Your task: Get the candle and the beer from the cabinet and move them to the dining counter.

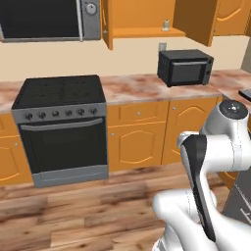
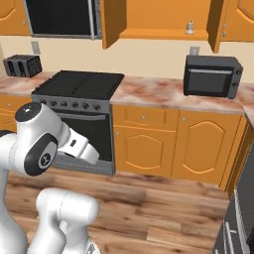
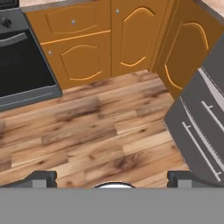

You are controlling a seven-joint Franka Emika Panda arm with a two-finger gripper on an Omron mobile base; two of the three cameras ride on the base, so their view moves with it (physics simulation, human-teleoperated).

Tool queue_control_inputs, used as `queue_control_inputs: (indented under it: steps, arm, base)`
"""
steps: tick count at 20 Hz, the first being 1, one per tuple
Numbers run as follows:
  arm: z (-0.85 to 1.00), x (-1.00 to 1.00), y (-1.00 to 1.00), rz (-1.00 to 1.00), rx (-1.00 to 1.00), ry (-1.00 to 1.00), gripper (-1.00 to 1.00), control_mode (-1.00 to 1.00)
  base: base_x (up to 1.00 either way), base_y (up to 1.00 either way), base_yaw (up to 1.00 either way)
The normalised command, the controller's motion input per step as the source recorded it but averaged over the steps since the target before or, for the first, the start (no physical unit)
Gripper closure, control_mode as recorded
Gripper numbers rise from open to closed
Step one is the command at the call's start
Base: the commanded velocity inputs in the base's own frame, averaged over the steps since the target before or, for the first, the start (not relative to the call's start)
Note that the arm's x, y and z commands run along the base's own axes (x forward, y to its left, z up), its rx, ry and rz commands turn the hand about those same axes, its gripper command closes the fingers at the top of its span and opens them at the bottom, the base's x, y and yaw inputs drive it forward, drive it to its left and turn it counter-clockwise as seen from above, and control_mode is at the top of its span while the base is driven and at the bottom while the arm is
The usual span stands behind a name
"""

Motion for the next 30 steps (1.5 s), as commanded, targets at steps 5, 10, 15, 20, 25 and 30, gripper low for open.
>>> queue_control_inputs:
  steps: [5, 10, 15, 20, 25, 30]
  arm:
    - [0.00, 0.00, 0.00, 0.00, 0.00, 0.00, -1.00, 1.00]
    - [0.00, 0.00, 0.00, 0.00, 0.00, 0.00, -1.00, 1.00]
    - [0.00, 0.00, 0.00, 0.00, 0.00, 0.00, -1.00, 1.00]
    - [0.00, 0.00, 0.00, 0.00, 0.00, 0.00, -1.00, 1.00]
    - [0.00, 0.00, 0.00, 0.00, 0.00, 0.00, -1.00, 1.00]
    - [0.00, 0.00, 0.00, 0.00, 0.00, 0.00, -1.00, 1.00]
  base:
    - [0.67, -0.44, 0.02]
    - [0.71, -0.41, 0.03]
    - [0.81, -0.33, 0.03]
    - [0.81, -0.32, 0.04]
    - [0.67, -0.41, 0.05]
    - [0.62, -0.43, 0.05]
